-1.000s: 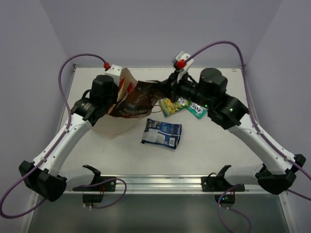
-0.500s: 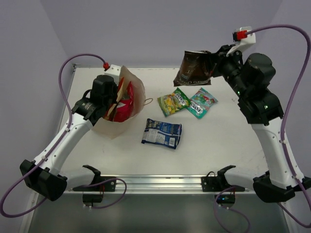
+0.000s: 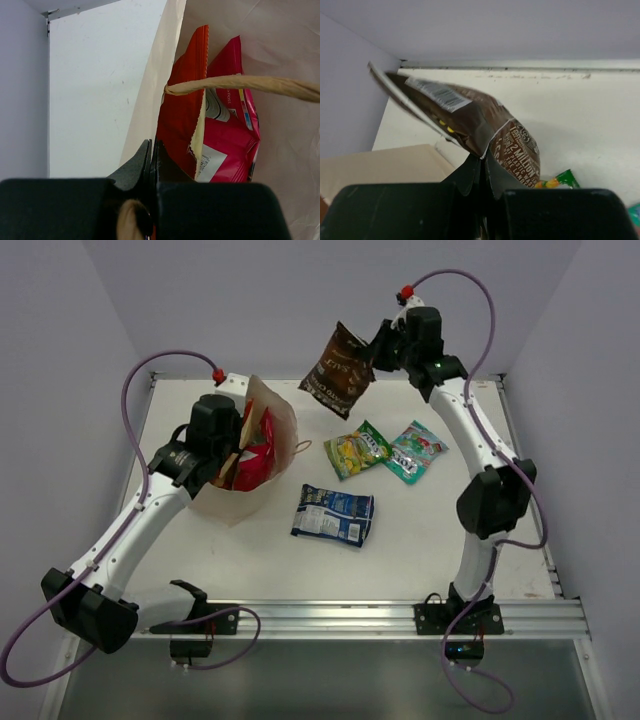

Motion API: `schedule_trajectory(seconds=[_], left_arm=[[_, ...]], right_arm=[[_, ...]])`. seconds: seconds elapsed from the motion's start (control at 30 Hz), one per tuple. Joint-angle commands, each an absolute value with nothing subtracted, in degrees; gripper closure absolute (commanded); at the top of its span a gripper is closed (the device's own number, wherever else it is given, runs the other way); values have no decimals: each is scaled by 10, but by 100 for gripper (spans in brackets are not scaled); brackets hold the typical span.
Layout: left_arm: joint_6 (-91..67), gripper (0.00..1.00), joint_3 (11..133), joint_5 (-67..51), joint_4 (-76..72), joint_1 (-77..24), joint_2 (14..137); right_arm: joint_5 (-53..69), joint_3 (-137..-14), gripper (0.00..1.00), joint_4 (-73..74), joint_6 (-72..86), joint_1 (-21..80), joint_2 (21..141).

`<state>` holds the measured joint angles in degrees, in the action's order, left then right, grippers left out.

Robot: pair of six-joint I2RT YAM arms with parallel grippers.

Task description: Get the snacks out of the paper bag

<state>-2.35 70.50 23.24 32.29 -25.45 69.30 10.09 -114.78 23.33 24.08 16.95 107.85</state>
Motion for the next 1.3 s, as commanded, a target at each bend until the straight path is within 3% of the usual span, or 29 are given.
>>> schedule_trajectory(seconds=[0.0, 0.17, 0.4, 0.43, 0.5, 0.53, 0.6, 0.7, 0.83, 1.0, 1.27], left_arm=[[-26, 100, 722, 242, 318, -250, 687], [-30, 100, 720, 242, 327, -250, 681], [-22, 100, 717, 233, 325, -250, 674], [-20, 100, 717, 231, 325, -250, 674], [-18, 100, 717, 225, 323, -250, 675], [-17, 100, 718, 223, 321, -250, 675], [-17, 100, 720, 221, 320, -250, 675], [-11, 100, 719, 221, 316, -250, 674], [-9, 100, 720, 222, 312, -250, 675], [-9, 100, 729, 224, 312, -250, 674], [-25, 100, 742, 229, 327, -250, 674]], right_arm=[[167, -1197, 100, 178, 357, 155, 1138], [189, -1157, 100, 175, 461, 103, 1225], [173, -1114, 97, 171, 392, 39, 1284], [162, -1108, 91, 172, 382, 32, 1283], [142, -1107, 69, 180, 360, 16, 1274], [117, -1116, 44, 203, 335, 12, 1259], [85, -1124, 26, 238, 303, 14, 1233], [54, -1093, 13, 251, 289, 33, 1143], [15, -992, 11, 238, 296, 100, 1001], [-32, -927, 15, 204, 316, 263, 865], [-84, -938, 17, 155, 316, 470, 884]])
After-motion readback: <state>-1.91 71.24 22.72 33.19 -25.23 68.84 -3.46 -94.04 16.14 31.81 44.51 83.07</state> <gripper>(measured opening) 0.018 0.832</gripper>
